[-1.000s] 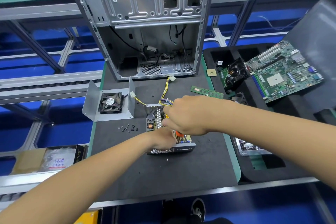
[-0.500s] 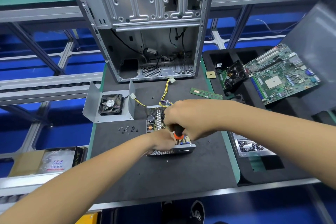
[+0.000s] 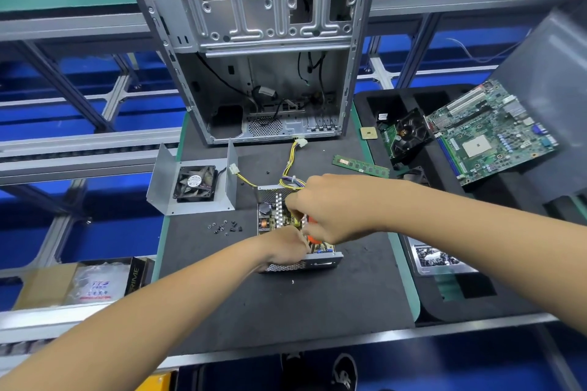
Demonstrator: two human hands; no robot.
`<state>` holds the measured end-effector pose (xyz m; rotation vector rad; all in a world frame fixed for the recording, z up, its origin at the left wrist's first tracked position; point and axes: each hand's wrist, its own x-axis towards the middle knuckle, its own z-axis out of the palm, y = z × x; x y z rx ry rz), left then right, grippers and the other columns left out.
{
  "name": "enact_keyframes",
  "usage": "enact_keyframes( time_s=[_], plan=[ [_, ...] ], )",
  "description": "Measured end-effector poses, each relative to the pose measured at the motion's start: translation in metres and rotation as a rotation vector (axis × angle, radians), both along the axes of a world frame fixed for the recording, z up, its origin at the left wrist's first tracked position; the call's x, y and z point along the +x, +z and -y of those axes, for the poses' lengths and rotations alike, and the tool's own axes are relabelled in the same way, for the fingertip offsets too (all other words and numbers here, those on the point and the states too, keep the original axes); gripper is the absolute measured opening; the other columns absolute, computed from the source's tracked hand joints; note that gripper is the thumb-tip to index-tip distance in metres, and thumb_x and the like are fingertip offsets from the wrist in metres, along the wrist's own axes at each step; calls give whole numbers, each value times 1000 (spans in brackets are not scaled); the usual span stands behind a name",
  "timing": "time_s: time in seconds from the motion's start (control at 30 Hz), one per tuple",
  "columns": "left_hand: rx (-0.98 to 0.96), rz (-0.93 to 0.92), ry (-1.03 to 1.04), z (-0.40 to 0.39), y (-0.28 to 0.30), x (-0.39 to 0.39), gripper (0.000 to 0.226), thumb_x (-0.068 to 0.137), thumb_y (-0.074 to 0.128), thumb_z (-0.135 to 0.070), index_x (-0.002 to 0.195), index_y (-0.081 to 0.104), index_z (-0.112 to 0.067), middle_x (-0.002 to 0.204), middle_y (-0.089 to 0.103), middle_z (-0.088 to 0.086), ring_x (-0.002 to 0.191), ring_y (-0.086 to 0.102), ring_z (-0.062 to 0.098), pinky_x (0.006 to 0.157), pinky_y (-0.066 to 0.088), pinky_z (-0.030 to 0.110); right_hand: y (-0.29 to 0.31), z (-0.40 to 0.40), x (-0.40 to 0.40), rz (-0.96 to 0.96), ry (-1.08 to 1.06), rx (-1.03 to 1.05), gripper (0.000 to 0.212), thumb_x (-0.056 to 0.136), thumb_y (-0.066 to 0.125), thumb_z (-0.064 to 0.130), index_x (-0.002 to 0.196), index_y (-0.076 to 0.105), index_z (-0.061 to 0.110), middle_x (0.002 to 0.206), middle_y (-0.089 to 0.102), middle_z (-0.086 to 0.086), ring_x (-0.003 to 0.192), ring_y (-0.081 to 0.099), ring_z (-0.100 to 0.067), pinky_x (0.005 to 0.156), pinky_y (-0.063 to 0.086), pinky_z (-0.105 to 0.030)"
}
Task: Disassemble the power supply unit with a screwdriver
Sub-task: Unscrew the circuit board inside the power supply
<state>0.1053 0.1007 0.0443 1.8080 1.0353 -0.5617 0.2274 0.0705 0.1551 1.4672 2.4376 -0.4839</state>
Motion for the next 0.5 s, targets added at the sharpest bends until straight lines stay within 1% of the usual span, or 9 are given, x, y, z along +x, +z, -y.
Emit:
enact_keyframes(
  time_s=[0.07, 0.13, 0.17, 0.2, 0.23, 0.3, 0.37, 0.43, 0.5],
  plan=[
    [16, 22, 44, -1, 0, -2, 20, 77, 32, 2, 66, 27, -14, 73, 24, 9, 78, 18, 25, 60, 10, 35, 2, -2, 4, -50, 9, -35, 16, 82, 58, 15, 98, 59, 15, 71, 48, 9, 73, 43, -14, 51, 28, -24],
    [6, 8, 80, -1, -2, -1, 21, 82, 35, -4, 65, 32, -16, 71, 31, 7, 74, 23, 22, 59, 16, 34, 5, -2, 8, -101, 28, -87, 19, 75, 57, 5, 89, 61, 18, 72, 57, 11, 67, 44, -6, 51, 30, -19],
    [9, -7, 80, -1, -2, -1, 24, 88, 39, -9, 66, 38, -18, 72, 39, 5, 75, 29, 21, 58, 24, 32, 4, -2, 8, -122, 39, -114, 20, 71, 56, 1, 82, 61, 17, 72, 59, 9, 64, 46, -7, 50, 31, -18],
    [13, -14, 91, -1, -3, 0, 27, 93, 44, -17, 67, 41, -22, 77, 46, 2, 78, 37, 19, 63, 33, 29, 2, -3, 9, -133, 51, -139, 19, 68, 54, -2, 76, 61, 15, 71, 61, 4, 63, 49, -11, 50, 33, -19],
    [29, -26, 92, -2, -4, 0, 29, 95, 48, -24, 67, 42, -26, 80, 50, 0, 83, 43, 17, 69, 38, 26, 0, -2, 9, -132, 59, -151, 18, 67, 53, -3, 73, 60, 12, 72, 63, 0, 65, 52, -17, 51, 33, -20],
    [42, -42, 102, -3, -7, 0, 29, 96, 49, -27, 67, 42, -27, 77, 49, -3, 87, 45, 15, 76, 38, 27, -5, -3, 10, -108, 46, -143, 19, 67, 52, -4, 73, 61, 11, 76, 65, -2, 68, 52, -19, 51, 32, -14],
    [29, -32, 118, -3, -9, 1, 23, 96, 42, -15, 73, 42, -18, 76, 43, 2, 86, 38, 15, 74, 32, 27, -7, -6, 11, -94, 29, -133, 18, 68, 52, -3, 73, 61, 12, 77, 65, -2, 68, 50, -17, 53, 32, -11],
    [4, -4, 101, -1, -10, 2, 14, 92, 35, -5, 85, 40, -16, 89, 39, 6, 86, 30, 16, 72, 24, 26, -8, -7, 12, -103, 14, -132, 17, 68, 53, -3, 74, 61, 12, 79, 66, -4, 73, 53, -19, 54, 35, -15],
    [34, -20, 42, -3, -7, 2, 19, 95, 41, -12, 77, 42, -19, 92, 43, 4, 85, 36, 15, 73, 31, 28, -7, -7, 14, -113, -4, -135, 18, 69, 53, -3, 76, 62, 11, 83, 67, -4, 80, 58, -21, 62, 45, -30]
  ],
)
